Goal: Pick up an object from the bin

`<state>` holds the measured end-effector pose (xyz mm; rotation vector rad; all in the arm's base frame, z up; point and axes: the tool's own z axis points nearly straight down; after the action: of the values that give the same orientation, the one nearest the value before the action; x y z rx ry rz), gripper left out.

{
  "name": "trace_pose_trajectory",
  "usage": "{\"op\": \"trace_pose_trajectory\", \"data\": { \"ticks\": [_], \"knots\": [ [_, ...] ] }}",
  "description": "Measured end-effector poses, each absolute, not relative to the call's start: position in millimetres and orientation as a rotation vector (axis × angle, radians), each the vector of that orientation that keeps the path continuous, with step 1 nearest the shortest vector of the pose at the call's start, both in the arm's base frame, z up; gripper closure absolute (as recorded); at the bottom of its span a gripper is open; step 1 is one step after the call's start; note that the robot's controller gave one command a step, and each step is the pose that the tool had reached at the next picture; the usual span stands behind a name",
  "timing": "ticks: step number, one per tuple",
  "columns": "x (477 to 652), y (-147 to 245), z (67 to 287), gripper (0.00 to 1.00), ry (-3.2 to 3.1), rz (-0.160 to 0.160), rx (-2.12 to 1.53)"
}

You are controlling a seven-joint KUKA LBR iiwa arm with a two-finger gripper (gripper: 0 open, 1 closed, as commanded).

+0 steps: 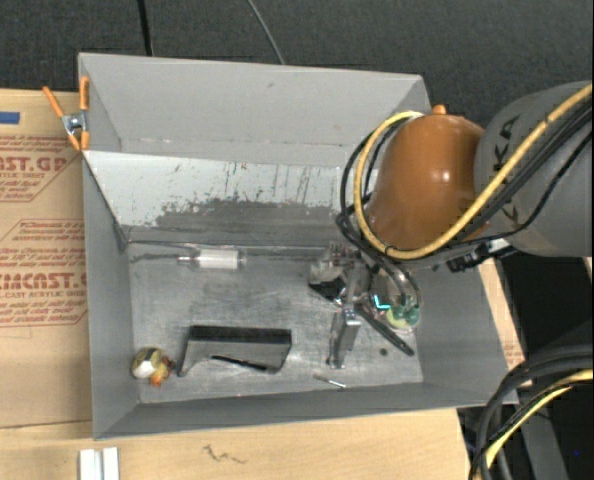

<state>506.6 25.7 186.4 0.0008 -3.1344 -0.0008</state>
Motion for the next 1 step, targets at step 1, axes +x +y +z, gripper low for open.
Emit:
{"op": "trace_pose_trajectory", "data": {
  "ticks": [1],
  "knots": [
    [508.4,25.6,190.3,0.0,-3.142,-0.001,0.001]
  ]
}}
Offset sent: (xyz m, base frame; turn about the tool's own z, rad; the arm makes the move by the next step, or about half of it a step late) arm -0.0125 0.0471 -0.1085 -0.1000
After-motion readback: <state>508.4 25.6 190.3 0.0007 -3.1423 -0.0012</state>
